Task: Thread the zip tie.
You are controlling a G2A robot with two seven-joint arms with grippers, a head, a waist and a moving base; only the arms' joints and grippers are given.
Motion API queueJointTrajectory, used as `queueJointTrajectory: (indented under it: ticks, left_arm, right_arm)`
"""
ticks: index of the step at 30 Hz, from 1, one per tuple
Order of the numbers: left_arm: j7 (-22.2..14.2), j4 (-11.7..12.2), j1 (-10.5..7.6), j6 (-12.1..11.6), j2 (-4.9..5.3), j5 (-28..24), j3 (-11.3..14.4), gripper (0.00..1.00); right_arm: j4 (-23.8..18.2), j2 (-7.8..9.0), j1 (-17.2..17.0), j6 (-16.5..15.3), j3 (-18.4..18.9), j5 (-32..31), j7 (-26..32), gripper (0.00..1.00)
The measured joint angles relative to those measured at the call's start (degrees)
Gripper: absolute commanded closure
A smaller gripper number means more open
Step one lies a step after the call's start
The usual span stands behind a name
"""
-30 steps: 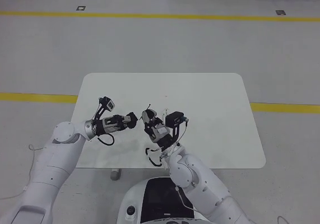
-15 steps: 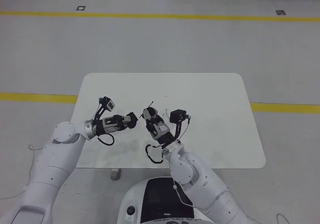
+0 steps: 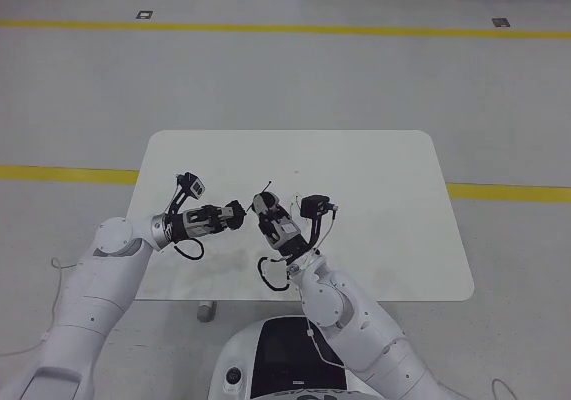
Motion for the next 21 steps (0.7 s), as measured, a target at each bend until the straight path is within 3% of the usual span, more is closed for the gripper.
queueJointTrajectory:
  ticks: [8,21]
  left_arm:
    - [0.0,0.0,0.00,0.0,0.00,0.0,0.0,1.00]
    - [0.0,0.0,0.00,0.0,0.00,0.0,0.0,1.00]
  right_arm:
    - [-1.3,0.17,-0.8,-0.9,0.1,-1.1,0.2,1.00]
    - [-2.4,0.35,-1.5,0.3,0.4,-2.7,0.8,1.00]
